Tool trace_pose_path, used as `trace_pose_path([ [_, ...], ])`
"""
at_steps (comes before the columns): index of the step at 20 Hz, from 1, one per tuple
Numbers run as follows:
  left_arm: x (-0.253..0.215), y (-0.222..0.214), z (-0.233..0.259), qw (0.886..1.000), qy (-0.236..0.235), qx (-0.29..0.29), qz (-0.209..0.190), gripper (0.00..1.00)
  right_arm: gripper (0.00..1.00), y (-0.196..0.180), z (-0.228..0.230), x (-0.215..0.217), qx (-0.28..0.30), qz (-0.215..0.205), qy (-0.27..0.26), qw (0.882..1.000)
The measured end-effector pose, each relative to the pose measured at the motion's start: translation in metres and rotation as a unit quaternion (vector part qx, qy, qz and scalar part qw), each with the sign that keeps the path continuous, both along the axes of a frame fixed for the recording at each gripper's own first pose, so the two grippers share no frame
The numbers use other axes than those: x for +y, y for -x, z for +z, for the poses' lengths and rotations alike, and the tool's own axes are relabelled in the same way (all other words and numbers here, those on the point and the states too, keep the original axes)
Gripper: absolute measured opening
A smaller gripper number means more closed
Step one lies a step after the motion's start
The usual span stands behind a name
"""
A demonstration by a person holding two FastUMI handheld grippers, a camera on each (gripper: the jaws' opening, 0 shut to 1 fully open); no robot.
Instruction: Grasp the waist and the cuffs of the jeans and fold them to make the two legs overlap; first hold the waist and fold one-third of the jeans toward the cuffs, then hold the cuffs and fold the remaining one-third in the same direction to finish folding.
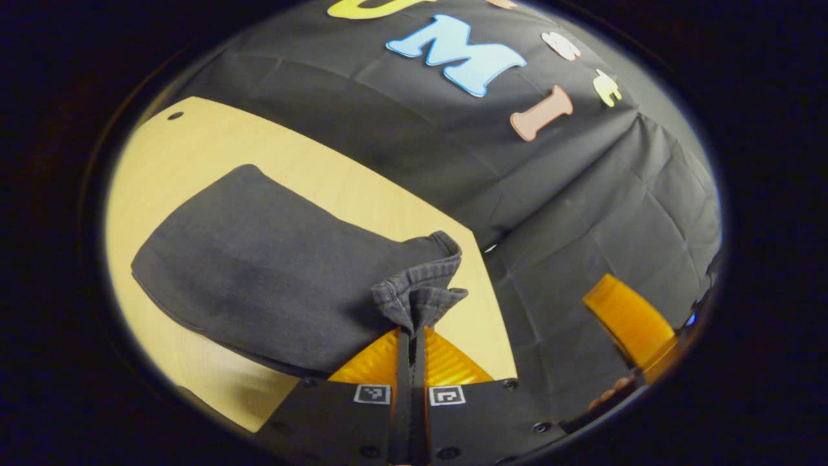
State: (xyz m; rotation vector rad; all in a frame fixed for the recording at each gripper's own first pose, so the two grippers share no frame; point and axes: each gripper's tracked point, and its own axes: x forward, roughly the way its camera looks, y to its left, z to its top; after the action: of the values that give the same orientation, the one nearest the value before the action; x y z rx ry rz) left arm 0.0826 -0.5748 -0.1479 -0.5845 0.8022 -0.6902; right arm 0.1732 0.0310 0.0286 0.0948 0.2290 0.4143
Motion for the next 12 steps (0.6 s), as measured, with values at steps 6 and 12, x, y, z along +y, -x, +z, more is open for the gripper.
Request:
trace_pose_path([
  [6, 0.001, 0.0, -0.006, 1.0, -0.008, 0.002, 0.012, 0.07, 0.95, -0.004, 0.001, -0.006, -0.005, -0.002, -0.002, 1.0],
  [12, 0.002, 0.004, 0.023, 0.999, 0.006, -0.035, 0.004, 0.28, 0.95, -0.004, 0.008, -0.008, -0.016, -0.002, -0.001, 1.0],
])
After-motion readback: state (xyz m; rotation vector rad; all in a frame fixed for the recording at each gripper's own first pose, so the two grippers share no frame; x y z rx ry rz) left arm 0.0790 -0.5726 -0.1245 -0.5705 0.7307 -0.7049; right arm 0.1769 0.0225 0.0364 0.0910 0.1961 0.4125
